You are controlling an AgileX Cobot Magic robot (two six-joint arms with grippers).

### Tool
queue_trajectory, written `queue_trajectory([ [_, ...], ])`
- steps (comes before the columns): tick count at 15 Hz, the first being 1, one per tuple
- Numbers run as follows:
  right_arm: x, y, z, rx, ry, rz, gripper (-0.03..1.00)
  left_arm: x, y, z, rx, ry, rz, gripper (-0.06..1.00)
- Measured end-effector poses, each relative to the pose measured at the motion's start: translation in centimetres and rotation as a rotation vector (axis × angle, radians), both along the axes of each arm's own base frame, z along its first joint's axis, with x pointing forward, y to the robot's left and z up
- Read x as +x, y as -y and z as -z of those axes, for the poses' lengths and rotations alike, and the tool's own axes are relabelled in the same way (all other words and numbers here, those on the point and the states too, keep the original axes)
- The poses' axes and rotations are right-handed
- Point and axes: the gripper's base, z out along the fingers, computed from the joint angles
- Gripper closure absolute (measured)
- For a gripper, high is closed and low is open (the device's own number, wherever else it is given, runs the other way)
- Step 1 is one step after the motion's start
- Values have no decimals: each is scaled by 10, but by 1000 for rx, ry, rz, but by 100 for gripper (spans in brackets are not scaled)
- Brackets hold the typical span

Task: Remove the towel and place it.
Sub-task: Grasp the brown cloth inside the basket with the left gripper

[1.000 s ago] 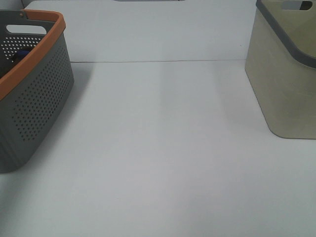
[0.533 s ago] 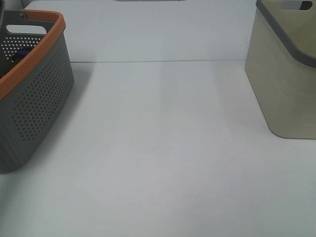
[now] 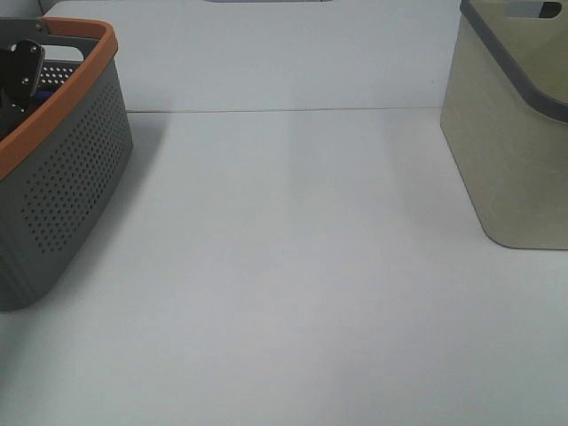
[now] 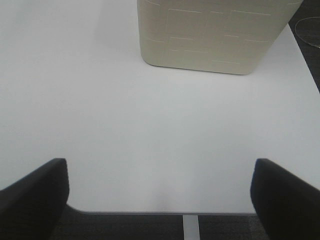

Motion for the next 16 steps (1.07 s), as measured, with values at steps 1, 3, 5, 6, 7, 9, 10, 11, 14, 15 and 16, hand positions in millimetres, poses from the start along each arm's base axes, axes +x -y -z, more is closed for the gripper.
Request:
queue_trajectory([
  [1, 0, 0, 0, 0, 0, 0, 1, 1, 2, 5, -22, -4, -7, 11],
  [3, 0, 0, 0, 0, 0, 0, 1, 1, 6, 7, -40, -10, -7, 19],
  [5, 0, 0, 0, 0, 0, 0, 1, 1, 11, 8, -55, -16, 3, 25],
  [6, 0, 0, 0, 0, 0, 0, 1, 1, 13, 8, -58, -22, 14, 30],
  [7, 0, 0, 0, 0, 0, 0, 1, 1, 14, 9, -60, -29, 22, 36],
  [9, 0, 0, 0, 0, 0, 0, 1, -1, 15, 12, -63, -53, 19, 53],
  [10, 0, 0, 0, 0, 0, 0, 1, -1, 15, 14, -63, -59, 18, 58],
  [11, 0, 0, 0, 0, 0, 0, 1, -1, 17, 16, -67, -64, 13, 67],
  [14, 0, 0, 0, 0, 0, 0, 1, 0, 18, 17, -88, -60, -38, 78],
  [15, 0, 0, 0, 0, 0, 0, 1, 0, 18, 17, -93, -56, -57, 79],
  [16, 0, 0, 0, 1, 0, -1, 1, 0, 18, 17, -99, -53, -77, 79],
])
